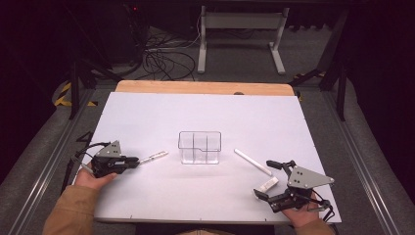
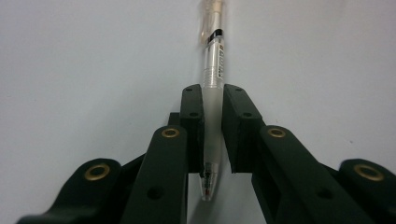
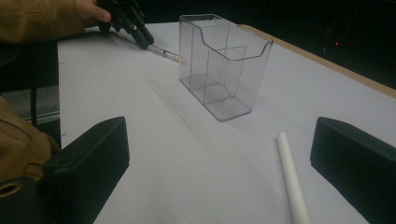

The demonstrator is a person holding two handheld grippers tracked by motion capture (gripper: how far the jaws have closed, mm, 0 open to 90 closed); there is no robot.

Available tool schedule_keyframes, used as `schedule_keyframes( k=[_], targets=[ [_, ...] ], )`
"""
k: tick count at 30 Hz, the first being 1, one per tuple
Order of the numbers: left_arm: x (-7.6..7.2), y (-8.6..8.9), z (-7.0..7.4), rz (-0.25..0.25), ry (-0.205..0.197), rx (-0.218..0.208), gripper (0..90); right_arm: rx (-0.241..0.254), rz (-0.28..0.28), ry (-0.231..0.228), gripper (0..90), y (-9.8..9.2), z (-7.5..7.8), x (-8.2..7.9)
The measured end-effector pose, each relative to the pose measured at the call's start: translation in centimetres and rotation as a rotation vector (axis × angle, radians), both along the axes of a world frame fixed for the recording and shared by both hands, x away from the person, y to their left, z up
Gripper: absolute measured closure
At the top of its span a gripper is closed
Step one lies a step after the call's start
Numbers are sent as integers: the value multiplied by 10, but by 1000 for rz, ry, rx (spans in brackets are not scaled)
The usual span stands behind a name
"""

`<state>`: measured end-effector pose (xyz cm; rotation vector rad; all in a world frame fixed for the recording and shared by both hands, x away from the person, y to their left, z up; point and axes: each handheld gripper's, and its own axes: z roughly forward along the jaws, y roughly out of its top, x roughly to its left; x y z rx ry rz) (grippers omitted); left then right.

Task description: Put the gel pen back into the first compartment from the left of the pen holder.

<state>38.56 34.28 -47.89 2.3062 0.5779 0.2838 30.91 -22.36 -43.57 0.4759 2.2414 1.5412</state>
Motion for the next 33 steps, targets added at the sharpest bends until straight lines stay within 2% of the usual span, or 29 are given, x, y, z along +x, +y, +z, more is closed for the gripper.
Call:
schedule_keyframes(
  k=[2, 3, 9, 15, 28, 33],
  targets=[
    [-1, 0, 3, 2, 20, -3, 799, 3, 1, 2, 51, 0, 0, 0],
    [-2, 0, 7, 3, 10, -3, 800, 7, 4, -2, 50, -1, 0, 1],
    [-8, 4, 26, 22, 21, -42, 802, 7, 7, -5, 50, -1, 0, 0],
    [-13, 2, 39, 17, 15, -50, 802, 9, 7, -6, 50, -1, 0, 0],
    [-19, 4, 51, 25, 11, -84, 802, 12, 6, -3, 50, -1, 1, 0],
    [-21, 3, 56, 21, -2, -81, 803, 13, 7, -4, 50, -1, 1, 0]
  ],
)
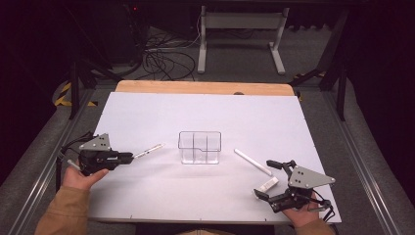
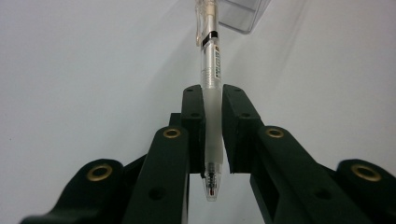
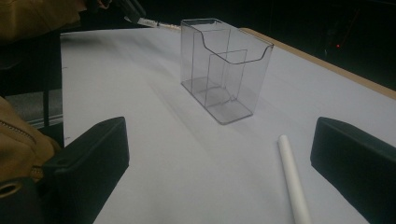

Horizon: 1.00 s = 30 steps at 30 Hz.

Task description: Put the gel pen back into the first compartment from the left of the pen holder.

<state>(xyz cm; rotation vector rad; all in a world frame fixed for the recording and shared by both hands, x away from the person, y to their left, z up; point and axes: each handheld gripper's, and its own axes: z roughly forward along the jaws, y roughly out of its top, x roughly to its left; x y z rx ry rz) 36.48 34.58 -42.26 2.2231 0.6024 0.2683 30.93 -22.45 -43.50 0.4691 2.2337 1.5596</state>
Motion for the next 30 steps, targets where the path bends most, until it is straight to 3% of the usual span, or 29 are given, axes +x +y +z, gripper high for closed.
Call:
schedule_keyframes(
  k=[30],
  targets=[
    [-13, -1, 28, -7, -40, -26, 802, 1, -1, 1, 49, 0, 0, 0]
  ],
)
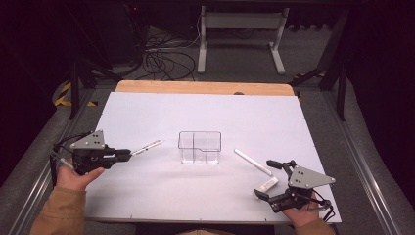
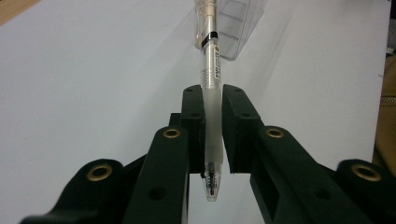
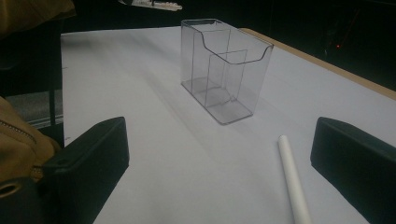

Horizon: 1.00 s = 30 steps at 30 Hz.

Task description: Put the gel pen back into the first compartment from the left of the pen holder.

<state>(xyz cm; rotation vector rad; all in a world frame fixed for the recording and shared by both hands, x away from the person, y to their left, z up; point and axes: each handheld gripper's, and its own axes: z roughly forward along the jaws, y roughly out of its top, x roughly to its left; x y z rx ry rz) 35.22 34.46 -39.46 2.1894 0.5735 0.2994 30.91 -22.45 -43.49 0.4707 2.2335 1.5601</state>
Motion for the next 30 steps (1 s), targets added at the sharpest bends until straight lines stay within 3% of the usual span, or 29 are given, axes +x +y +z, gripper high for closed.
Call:
schedule_keyframes(
  k=[12, 30],
  targets=[
    [-3, -1, 6, -6, 4, -4, 802, 1, 0, -1, 49, 0, 0, 0],
    [2, -18, 51, -15, 120, 16, 801, 2, 1, 0, 49, 0, 1, -1]
  ],
)
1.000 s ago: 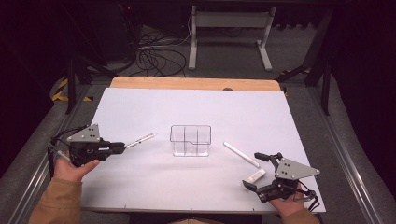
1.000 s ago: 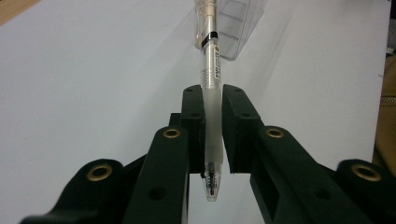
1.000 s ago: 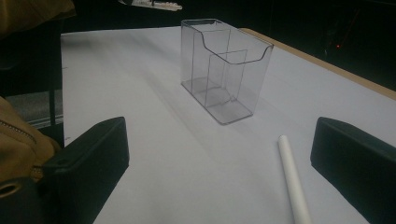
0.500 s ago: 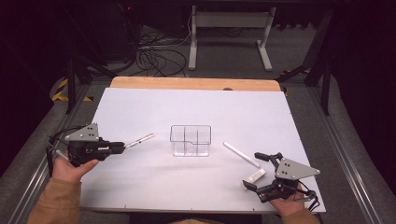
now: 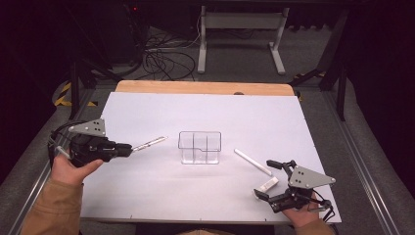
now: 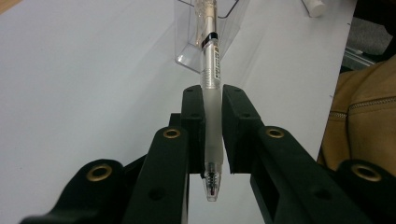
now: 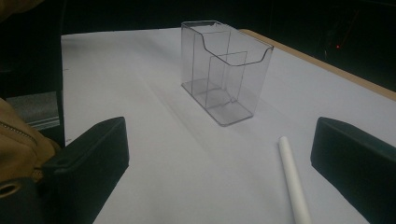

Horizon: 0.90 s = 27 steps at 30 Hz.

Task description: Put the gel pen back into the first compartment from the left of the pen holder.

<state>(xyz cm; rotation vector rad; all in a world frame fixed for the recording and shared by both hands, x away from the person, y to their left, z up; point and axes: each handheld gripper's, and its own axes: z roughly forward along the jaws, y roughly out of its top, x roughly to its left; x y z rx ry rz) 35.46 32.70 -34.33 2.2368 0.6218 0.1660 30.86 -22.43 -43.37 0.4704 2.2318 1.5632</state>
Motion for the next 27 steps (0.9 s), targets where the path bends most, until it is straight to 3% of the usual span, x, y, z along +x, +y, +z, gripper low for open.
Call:
schedule_keyframes(
  k=[11, 27],
  targets=[
    [8, -13, 16, 28, 47, 4, 801, 4, 0, 1, 49, 0, 0, 0],
    [15, -31, 32, 44, 65, 42, 801, 4, 1, 3, 48, 0, 0, 0]
  ],
)
